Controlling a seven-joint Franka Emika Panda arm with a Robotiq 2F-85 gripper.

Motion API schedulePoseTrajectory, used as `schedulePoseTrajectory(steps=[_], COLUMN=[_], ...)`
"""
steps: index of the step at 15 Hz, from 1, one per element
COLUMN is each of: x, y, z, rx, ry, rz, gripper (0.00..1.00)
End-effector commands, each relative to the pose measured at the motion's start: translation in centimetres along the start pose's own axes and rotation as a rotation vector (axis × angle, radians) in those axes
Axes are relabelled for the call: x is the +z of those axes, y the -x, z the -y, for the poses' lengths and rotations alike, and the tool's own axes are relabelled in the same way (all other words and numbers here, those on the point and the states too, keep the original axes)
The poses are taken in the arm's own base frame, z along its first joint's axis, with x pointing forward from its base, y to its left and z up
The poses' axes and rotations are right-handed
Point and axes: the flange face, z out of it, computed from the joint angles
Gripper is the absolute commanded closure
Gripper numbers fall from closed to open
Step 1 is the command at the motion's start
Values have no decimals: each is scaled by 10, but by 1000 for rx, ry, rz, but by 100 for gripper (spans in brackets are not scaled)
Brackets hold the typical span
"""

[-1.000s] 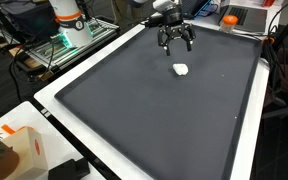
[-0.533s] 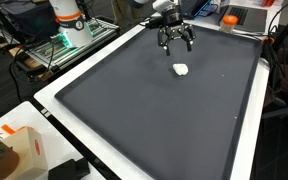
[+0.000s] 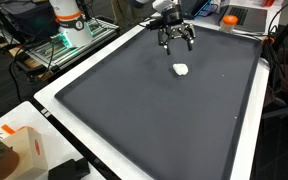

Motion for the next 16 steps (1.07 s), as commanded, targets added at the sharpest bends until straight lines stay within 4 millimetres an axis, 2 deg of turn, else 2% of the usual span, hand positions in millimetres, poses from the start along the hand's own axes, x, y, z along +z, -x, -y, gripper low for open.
schedulePoseTrajectory(steps=[1, 8, 12, 16], x=[-1, -4, -9, -6], y=[4, 2, -23, -64], z=[-4, -6, -20, -44], rx=[0, -13, -34, -119], ry=[10, -14, -99, -150], rz=[-36, -15, 93, 185], gripper=[0, 0, 0, 0])
